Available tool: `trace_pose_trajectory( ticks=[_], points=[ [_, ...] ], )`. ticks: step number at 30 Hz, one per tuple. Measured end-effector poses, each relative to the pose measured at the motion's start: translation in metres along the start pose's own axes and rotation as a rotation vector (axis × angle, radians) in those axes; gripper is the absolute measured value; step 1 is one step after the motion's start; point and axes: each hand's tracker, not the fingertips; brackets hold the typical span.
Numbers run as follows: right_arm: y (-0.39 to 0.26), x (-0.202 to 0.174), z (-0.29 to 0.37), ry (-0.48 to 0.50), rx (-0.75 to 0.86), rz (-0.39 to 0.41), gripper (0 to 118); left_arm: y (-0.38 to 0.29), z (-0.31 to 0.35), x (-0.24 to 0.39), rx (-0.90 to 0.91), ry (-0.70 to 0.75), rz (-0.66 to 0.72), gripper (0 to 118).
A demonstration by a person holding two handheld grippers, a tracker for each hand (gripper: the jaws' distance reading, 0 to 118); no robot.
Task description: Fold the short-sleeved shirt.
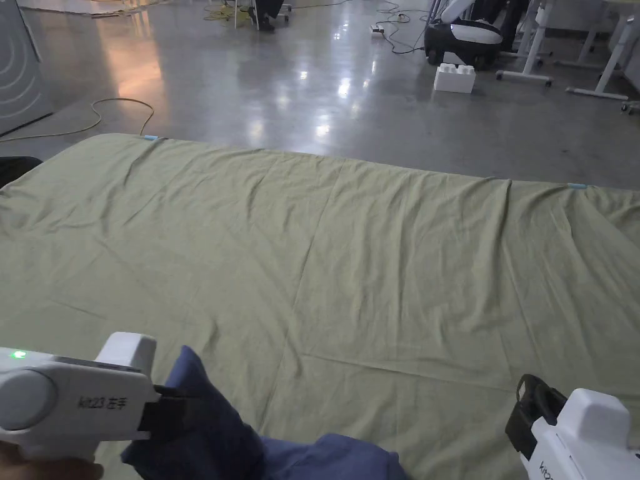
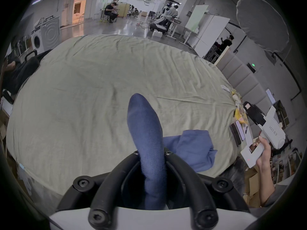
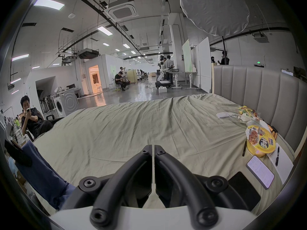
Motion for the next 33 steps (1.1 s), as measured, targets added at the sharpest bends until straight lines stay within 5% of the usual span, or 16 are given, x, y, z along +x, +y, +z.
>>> trace_pose_trajectory(
  ticks=[10, 28, 33],
  points=[
    [-0.010, 0.003, 0.002, -0.005, -0.018, -0.015, 3, -0.007, -0.051, 0.077, -0.056, -0.014, -0.090, 14],
    [-0.028, 0.014, 0.011, -0.033, -0.068, -0.041, 3, -0.042, -0.163, 0.159, -0.141, -0.021, 0.038, 20],
    [-0.028, 0.017, 0.011, -0.035, -0.069, -0.048, 3, -0.037, -0.140, 0.138, -0.132, -0.215, 0.150, 60]
  ],
)
